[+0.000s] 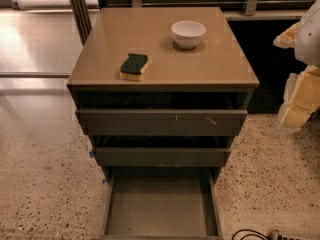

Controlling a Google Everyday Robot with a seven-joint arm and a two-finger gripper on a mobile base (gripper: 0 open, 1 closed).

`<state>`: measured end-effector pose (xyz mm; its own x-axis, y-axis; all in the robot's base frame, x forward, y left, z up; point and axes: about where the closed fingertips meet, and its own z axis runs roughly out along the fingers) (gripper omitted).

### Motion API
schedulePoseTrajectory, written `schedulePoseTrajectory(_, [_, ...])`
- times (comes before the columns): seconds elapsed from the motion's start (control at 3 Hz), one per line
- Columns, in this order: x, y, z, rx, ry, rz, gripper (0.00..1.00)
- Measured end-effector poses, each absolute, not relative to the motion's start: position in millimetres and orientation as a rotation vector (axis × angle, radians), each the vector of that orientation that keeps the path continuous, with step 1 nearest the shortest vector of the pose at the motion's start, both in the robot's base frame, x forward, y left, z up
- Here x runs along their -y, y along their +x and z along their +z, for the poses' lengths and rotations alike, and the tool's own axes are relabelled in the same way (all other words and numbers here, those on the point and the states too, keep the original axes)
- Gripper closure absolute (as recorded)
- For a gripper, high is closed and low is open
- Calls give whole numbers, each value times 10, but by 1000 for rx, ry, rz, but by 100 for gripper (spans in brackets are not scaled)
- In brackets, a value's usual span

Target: Place sponge into bottom drawer

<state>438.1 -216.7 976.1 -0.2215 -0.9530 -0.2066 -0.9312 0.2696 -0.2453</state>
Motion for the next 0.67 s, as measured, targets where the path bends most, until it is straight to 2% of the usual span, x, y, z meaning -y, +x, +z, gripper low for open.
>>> schedulePoseTrajectory(0.67, [1987,4581,9837,-2154,-1793,-121,0])
